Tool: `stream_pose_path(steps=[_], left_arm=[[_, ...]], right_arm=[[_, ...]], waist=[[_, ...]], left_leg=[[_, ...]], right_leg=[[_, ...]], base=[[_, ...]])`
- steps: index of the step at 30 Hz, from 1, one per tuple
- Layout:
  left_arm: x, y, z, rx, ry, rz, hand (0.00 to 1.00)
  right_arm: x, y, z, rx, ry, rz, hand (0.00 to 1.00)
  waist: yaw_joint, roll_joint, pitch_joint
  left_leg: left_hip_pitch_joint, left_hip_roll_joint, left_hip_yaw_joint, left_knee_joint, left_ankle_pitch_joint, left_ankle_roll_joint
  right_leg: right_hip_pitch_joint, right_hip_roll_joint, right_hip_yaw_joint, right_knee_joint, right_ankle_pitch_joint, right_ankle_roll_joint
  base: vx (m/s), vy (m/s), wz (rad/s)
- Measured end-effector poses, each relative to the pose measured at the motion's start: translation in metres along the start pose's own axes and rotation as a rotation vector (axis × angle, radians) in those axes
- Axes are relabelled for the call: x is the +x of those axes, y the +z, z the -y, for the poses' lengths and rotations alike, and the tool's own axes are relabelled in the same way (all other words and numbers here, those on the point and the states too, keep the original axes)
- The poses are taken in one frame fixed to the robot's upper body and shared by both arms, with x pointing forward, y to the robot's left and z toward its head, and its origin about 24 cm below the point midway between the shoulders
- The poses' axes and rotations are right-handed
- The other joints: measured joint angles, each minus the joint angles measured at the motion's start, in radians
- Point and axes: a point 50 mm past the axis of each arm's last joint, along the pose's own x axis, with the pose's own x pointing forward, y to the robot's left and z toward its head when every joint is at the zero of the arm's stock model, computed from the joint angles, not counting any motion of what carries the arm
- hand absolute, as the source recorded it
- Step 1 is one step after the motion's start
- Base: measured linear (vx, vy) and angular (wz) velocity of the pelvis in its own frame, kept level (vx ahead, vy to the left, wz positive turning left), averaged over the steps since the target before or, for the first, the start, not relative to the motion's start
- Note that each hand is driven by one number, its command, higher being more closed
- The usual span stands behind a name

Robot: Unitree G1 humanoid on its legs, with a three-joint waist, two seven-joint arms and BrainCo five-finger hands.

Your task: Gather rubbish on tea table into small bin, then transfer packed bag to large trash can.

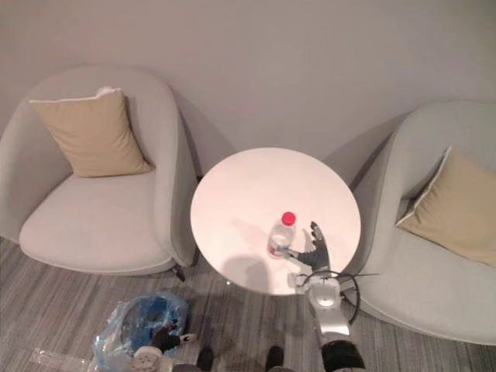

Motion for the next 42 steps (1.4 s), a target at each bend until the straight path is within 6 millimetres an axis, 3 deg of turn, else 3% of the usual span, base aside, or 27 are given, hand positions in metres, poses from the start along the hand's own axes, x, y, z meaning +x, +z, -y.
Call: stream_pose_path(steps=[5,6,12,20,25,38,42], left_arm=[[0.001,0.005,0.001,-0.003,0.0,0.022,0.0],[0.001,0.006,0.001,-0.004,0.0,0.029,0.0],[0.001,0.011,0.002,-0.008,0.0,0.052,0.0],[0.001,0.012,0.002,-0.01,0.003,0.056,0.0],[0.001,0.012,0.002,-0.011,0.002,0.056,0.0],[0.0,0.004,0.002,-0.012,-0.003,0.026,0.0],[0.0,0.004,0.003,0.015,-0.014,0.026,0.0]], right_arm=[[0.009,0.012,-0.006,0.015,0.01,0.032,0.0],[0.011,0.015,-0.009,0.017,0.017,0.042,1.0],[0.022,0.028,-0.016,0.017,0.034,0.074,1.0],[0.017,0.022,-0.02,0.029,0.06,0.053,1.0],[0.001,0.015,-0.015,0.039,0.07,0.056,1.0],[-0.044,0.025,-0.009,0.075,0.15,0.164,1.0],[-0.051,0.028,-0.012,0.108,0.153,0.18,1.0]], waist=[[0.019,0.006,0.013],[0.019,0.008,0.019],[0.025,0.018,0.035],[0.031,0.019,0.037],[0.026,0.019,0.037],[0.001,0.015,0.028],[-0.012,0.011,0.028]], left_leg=[[-0.012,-0.002,-0.018,-0.012,0.007,-0.001],[-0.012,-0.003,-0.021,-0.012,0.007,0.0],[-0.034,-0.008,-0.04,-0.009,0.008,0.001],[-0.031,-0.009,-0.044,-0.009,0.008,0.001],[-0.021,-0.007,-0.029,-0.009,0.007,0.002],[0.059,0.005,0.132,0.025,-0.048,0.017],[0.044,-0.007,0.138,0.092,-0.075,0.023]], right_leg=[[-0.004,-0.002,-0.019,0.0,-0.004,0.0],[-0.005,-0.003,-0.023,0.0,-0.004,0.0],[-0.027,-0.011,-0.033,0.024,-0.016,0.001],[-0.029,-0.017,-0.035,0.048,-0.034,0.0],[-0.028,-0.017,-0.008,0.051,-0.037,0.003],[-0.031,-0.008,0.16,0.081,-0.037,0.011],[-0.085,-0.028,0.192,0.244,-0.113,0.026]], base=[[0.0,0.002,0.12],[0.03,0.013,0.09],[0.02,0.017,0.09],[0.01,0.008,0.05],[-0.02,0.011,-0.07],[-0.02,0.032,-0.37],[-0.05,0.014,-0.03]])
